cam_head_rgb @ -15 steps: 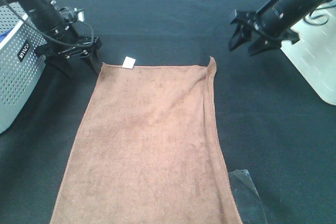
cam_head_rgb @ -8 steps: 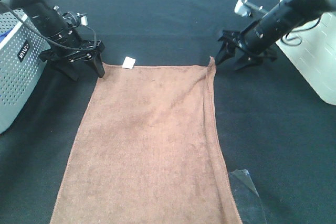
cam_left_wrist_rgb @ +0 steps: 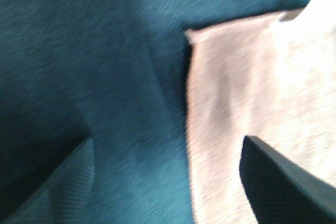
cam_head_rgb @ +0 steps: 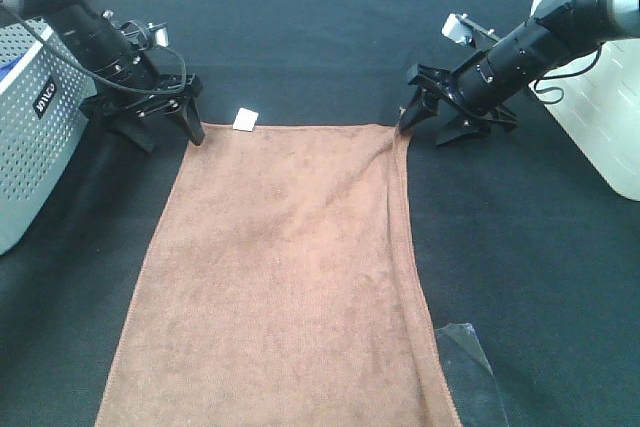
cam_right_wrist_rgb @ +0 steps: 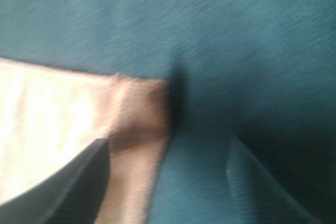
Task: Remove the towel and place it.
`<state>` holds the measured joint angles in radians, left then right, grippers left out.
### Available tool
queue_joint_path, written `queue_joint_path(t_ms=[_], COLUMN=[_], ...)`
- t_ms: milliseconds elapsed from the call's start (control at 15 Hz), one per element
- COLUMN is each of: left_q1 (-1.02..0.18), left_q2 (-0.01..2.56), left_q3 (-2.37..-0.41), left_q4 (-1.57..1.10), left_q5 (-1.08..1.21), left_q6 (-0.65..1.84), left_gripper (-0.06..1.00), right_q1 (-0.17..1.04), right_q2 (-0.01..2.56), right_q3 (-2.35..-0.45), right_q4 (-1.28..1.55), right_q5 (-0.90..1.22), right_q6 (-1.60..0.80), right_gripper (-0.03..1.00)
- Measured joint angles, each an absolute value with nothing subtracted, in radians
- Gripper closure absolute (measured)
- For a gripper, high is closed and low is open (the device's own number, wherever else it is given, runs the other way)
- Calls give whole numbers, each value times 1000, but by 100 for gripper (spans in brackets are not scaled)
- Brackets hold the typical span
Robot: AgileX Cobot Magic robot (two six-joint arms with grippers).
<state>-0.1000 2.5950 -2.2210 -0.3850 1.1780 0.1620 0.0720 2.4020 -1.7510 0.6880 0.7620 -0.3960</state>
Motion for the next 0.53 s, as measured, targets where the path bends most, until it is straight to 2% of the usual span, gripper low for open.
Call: queue_joint_path(t_ms=[133,533], left_q1=[-100,-100], left_q2=[2596,2596], left_q3=[-2221,-2221], left_q4=[-385,-386], left_q5=[1178,1178], left_q6=[162,165], left_gripper=[22,22], right_q1=[72,72], right_q2=[2405,2410], right_q3=[-1753,-1756], right_q4=[698,699], right_q5=[770,762], right_q6=[-375,-329], right_gripper=[28,26])
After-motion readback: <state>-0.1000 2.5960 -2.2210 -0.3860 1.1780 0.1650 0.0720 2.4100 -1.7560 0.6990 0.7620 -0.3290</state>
